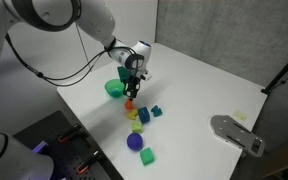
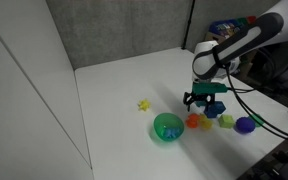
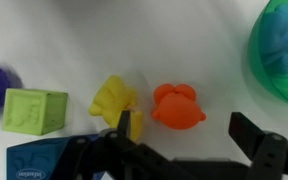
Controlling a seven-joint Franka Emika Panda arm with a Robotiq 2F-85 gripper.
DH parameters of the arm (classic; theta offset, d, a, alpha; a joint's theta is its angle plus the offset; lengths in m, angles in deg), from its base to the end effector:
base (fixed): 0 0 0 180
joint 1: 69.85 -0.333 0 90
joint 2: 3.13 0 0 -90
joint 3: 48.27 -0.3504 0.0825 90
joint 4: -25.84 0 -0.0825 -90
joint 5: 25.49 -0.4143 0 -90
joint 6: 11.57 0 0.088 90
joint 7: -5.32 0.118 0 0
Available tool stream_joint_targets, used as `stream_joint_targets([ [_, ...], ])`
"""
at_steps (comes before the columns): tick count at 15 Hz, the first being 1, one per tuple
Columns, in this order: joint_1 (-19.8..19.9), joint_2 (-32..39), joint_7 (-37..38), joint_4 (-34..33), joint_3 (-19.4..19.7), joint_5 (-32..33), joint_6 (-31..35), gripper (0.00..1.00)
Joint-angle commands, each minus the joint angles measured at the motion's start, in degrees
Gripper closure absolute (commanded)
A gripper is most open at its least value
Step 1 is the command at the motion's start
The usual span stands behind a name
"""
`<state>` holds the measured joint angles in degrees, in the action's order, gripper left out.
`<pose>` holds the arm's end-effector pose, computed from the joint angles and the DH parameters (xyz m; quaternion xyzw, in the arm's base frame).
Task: Put the orange plastic toy in the green bowl
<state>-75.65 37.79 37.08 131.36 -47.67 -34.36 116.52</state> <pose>0.6332 0.0637 0.1046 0.9453 -0.2807 -0.1661 0.0040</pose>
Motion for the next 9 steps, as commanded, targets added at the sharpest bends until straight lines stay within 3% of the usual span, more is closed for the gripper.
stream_joint_targets([
  [1,-0.9,4.7,1.4,-5.4,0.9,-1.1,-2.7,0.00],
  [6,-1.4,8.5,2.0,-8.7,0.9,-1.2,-4.2,0.01],
  [7,-1.4,9.0,2.0,-9.1,1.0,-1.1,-4.8,0.25],
  [9,-1.4,9.8,2.1,-9.9,1.1,-1.1,-5.7,0.29],
])
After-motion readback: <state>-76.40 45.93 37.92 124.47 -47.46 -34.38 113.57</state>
